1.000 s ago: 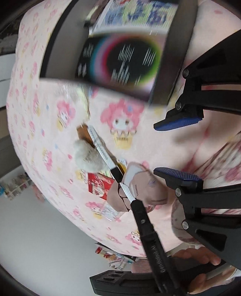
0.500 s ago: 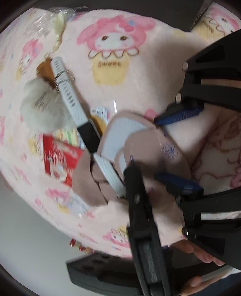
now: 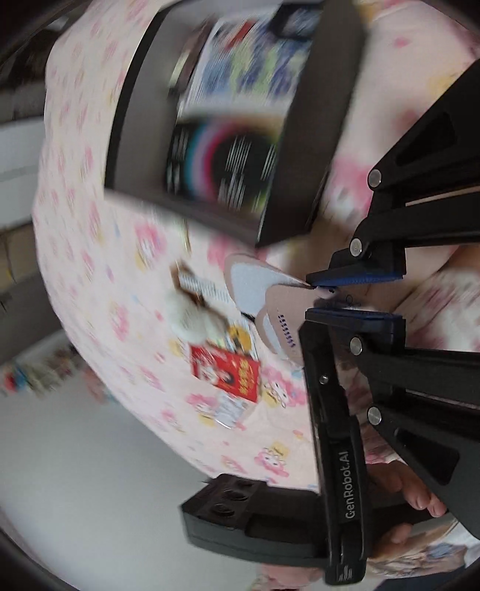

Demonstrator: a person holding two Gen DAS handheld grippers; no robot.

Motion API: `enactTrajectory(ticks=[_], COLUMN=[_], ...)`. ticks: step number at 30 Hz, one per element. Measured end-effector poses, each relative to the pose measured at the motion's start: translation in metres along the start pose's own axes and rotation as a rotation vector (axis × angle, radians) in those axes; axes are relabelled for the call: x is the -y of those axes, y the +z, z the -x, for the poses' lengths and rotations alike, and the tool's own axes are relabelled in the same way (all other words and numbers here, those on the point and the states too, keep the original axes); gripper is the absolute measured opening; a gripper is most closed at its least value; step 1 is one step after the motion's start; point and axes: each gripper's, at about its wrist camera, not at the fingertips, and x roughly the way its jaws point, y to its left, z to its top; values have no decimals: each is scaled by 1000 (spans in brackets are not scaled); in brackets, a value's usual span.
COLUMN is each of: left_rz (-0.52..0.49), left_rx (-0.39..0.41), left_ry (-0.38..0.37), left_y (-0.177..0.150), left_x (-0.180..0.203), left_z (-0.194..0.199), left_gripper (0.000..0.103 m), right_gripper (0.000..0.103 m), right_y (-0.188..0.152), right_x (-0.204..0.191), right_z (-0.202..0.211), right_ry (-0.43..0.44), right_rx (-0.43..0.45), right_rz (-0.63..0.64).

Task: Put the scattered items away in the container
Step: 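Lift the face mask with both tools and carry it over the black box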

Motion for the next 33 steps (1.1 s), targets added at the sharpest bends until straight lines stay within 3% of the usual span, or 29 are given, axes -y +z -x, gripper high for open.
enactTrajectory(ticks=[4,8,12,16,20,22,24,25,27,32,33], left_rz=[-114,-148,-152,-132,-65,-41,-30,-30,-33,-19,-28], left_rx=[-49,-66,-69,-79,-67,-67,-61,-58,-71,-101,-100], left_ry=[-64,-68,41,181,254,240,236,233,239,260,267], left_y=[-13,-15,-23,-30,-30,-31,-30,-31,-31,-31,-32], left_x=[54,80,85,65,40,31,27,26,24,18,18], left_z=[-28,-52,-73,-78,-77,-76,-79,-81,-92,-115,-116], left_gripper=[20,20,20,20,20,30,62,65,67,66,62], right_gripper=[9,9,9,9,9,10,19,24,45,46,46], right_y=[-25,-37,-48,-62,-67,-66,-64,-64,-65,-70,-70], right_x=[43,80,110,131,139,140,139,139,141,138,138], right_z=[47,72,62,30,14,14,14,13,8,-12,-13], right_ry=[-70,-92,-139,-157,-160,-142,-120,-111,-89,-126,-126], right_rx=[80,124,110,38,-4,5,17,19,21,-42,-40], right_rz=[-99,-164,-237,-294,-310,-313,-305,-304,-317,-311,-308])
